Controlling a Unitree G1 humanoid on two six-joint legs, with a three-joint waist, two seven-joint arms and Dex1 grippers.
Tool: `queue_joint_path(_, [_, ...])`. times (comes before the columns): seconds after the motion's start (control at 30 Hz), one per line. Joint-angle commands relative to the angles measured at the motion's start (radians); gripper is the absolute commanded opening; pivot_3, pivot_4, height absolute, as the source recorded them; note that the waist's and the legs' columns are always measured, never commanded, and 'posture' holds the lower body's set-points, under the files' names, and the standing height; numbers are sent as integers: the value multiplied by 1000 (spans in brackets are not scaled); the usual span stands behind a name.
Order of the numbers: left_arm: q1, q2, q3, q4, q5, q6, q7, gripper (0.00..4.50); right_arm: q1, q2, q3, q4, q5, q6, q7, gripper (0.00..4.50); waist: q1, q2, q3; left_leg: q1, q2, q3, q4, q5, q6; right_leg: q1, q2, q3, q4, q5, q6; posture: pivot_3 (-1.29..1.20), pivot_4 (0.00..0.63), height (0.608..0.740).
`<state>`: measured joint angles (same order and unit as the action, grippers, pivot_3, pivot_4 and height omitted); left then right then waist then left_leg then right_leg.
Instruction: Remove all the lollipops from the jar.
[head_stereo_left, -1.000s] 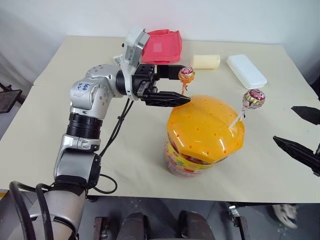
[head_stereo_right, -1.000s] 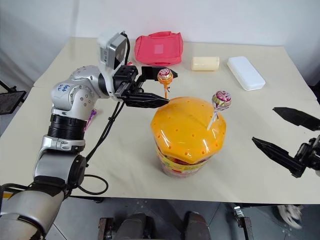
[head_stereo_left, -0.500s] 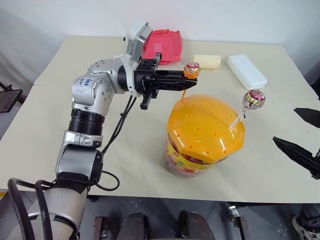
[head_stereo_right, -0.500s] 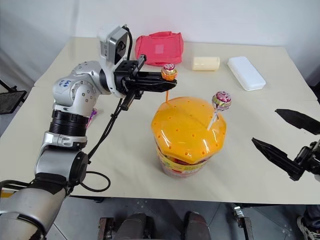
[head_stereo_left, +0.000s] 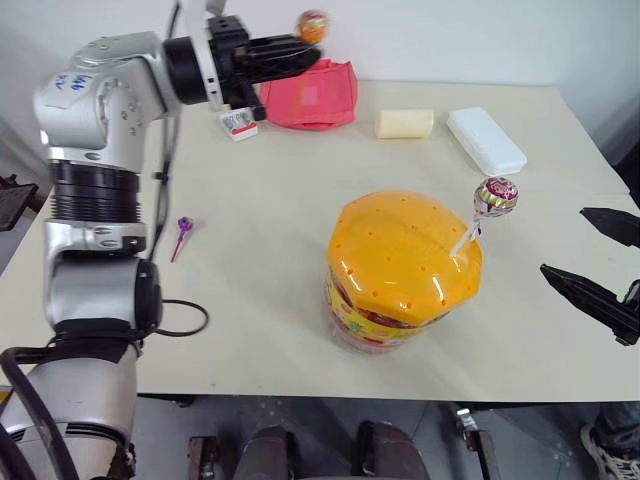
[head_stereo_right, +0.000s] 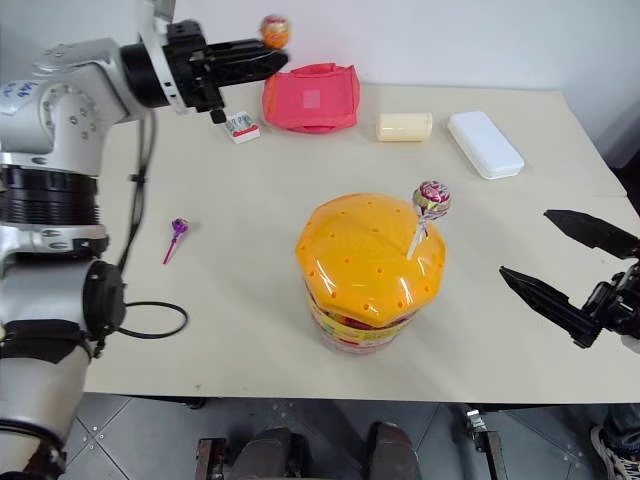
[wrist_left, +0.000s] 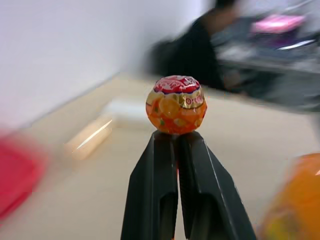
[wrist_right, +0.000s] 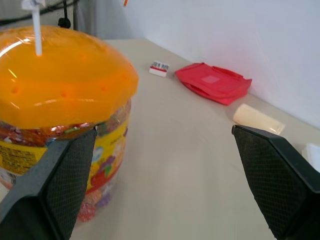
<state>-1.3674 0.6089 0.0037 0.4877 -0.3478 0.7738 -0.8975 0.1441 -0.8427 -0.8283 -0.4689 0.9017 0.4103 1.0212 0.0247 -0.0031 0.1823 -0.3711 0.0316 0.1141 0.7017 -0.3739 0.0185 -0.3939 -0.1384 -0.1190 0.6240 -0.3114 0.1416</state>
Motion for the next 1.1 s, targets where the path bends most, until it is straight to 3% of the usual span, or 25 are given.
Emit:
queue_joint_path(0.03, [-1, 102, -73, 79, 159, 102, 126, 16, -28, -27, 11, 13, -7, -21, 15, 4500, 1, 0, 0, 0, 0, 0, 0, 0, 0, 0, 0, 0, 0, 0, 0, 0, 150, 740])
queue_joint_path(0.23, [124, 273, -190, 148, 349, 263, 227, 16, -89, -43, 75, 68, -34, -28, 38, 4500, -4, -1, 0, 0, 0, 1, -1, 0, 0, -1, 0, 0, 0, 0, 0, 0, 150, 740])
queue_joint_path(0.37, [158, 317, -239, 188, 432, 344, 283, 16, -129, -44, 120, 97, -48, -37, 52, 4500, 6, -3, 2, -1, 0, 1, 0, 0, 0, -2, 0, 0, 0, 0, 0, 0, 150, 740])
queue_joint_path(0.67, [229, 359, -256, 356, 521, 337, 338, 16, -202, -45, 184, 147, -80, -49, 79, 4500, -1, -6, 1, -1, 0, 1, 0, 0, 0, -2, 0, 0, 0, 0, 0, 0, 150, 740])
queue_joint_path(0.77, [239, 356, -221, 365, 503, 336, 330, 766, -211, -45, 188, 156, -83, -51, 86, 4500, 1, -6, 1, -2, 0, 1, 0, 0, 0, -2, 0, 0, 0, 0, 0, 0, 150, 740])
queue_joint_path(1.1, [223, 373, -156, 223, 481, 403, 297, 3904, -237, -62, 191, 194, -101, -52, 111, 4500, -1, -7, 0, -1, 0, 2, 0, 0, 0, -2, 0, 0, 1, 0, 0, 0, 150, 740])
